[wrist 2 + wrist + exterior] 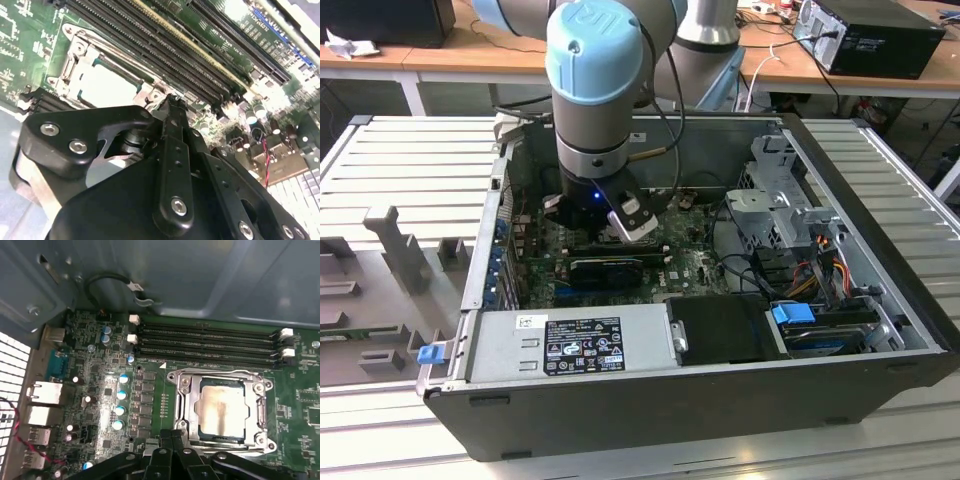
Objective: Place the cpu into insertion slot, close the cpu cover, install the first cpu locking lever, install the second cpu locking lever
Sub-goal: 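Install the second cpu locking lever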
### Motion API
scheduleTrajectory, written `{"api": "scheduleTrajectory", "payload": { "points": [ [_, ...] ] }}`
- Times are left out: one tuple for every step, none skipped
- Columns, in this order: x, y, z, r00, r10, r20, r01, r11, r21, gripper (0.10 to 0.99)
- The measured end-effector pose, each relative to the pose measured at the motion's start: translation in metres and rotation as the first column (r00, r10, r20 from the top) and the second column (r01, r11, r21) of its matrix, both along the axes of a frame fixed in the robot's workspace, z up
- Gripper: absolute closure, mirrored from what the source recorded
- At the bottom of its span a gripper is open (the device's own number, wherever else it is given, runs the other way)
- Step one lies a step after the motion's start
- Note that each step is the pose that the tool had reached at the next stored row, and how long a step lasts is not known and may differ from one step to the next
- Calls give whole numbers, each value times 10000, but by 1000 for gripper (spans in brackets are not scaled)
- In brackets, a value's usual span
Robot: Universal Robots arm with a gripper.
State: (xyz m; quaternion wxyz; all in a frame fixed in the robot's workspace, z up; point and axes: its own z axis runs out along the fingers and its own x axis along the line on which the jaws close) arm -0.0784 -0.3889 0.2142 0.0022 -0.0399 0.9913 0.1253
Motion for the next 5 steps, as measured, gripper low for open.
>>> {"api": "scheduleTrajectory", "payload": {
  "points": [
    [0,0,48,10000,0,0,0,10000,0,980],
    [0,0,65,10000,0,0,0,10000,0,980],
    [0,0,73,10000,0,0,0,10000,0,980],
    [0,1,73,10000,0,2,0,10000,3,980],
    [0,1,73,10000,0,2,0,10000,3,980]
  ]
}}
